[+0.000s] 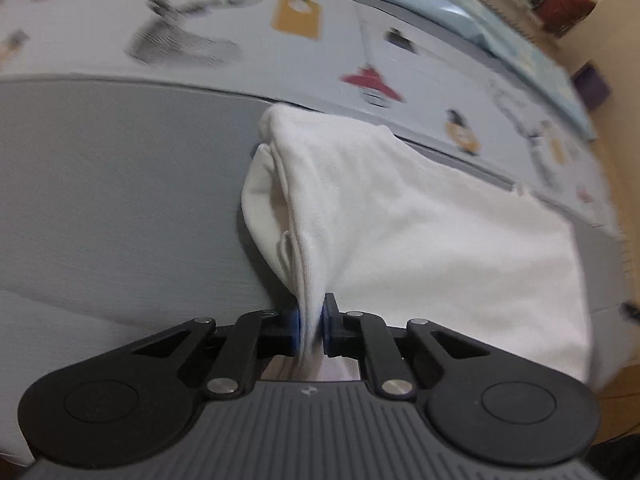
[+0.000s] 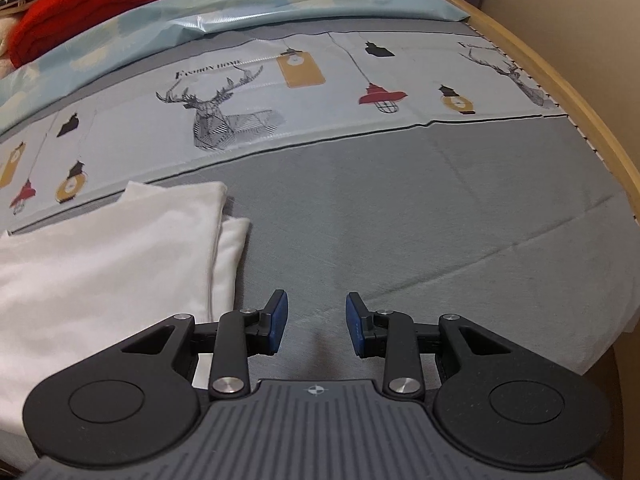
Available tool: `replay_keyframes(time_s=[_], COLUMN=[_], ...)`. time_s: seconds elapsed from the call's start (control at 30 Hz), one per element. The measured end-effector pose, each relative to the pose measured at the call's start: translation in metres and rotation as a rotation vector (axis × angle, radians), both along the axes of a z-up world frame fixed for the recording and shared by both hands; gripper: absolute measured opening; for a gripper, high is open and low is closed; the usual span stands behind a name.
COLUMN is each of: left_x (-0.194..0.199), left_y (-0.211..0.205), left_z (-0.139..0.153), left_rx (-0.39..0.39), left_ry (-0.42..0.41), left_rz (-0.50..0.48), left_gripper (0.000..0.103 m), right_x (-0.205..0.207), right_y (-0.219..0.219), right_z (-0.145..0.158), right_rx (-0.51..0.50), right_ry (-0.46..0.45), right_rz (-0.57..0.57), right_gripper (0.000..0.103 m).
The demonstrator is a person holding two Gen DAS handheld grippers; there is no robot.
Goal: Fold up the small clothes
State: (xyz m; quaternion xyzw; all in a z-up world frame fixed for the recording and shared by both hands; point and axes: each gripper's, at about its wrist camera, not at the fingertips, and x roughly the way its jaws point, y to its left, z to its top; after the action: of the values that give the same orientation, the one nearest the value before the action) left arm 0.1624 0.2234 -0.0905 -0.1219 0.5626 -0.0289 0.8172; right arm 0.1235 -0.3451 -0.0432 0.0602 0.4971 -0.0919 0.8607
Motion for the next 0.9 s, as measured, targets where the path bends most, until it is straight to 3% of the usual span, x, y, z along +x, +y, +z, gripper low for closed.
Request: replay_keyframes(time_s=[0.17, 0.23, 0.43, 0.67, 0.9], left_x=[-0.019, -0.023, -0.024, -0.005, 0.009], left_y=[0.022, 0.026, 0.009, -0.064, -0.174], left_z=[0.015, 0.021, 0.045, 0.070, 0.078], left_rx=[0.318, 0.342, 0.074, -0.196, -0.344], left_ry=[0.007, 0.005, -0.066, -0.123, -0.140], left_rz=[0.070, 0.074, 0.050, -0.037, -0.149], left_gripper=[0.011, 0.011, 0.010, 0.010, 0.010], right_x=[0.009, 0.011, 0.013, 0.005, -0.001], right_y=[0.019, 0.030, 0.050, 0.029, 0.016], right_z=[0.004, 0.004, 0.011, 0.013, 0.008], right_rx=[0.058, 0.072, 0.061, 0.086, 0.081], right_ry=[-0.022, -0.027, -0.053, -0.059, -0.043], right_rz=[-0.008, 0.008, 0.082, 0.048, 0.025], right_gripper=[0.033, 0.033, 0.033, 0.033, 0.033])
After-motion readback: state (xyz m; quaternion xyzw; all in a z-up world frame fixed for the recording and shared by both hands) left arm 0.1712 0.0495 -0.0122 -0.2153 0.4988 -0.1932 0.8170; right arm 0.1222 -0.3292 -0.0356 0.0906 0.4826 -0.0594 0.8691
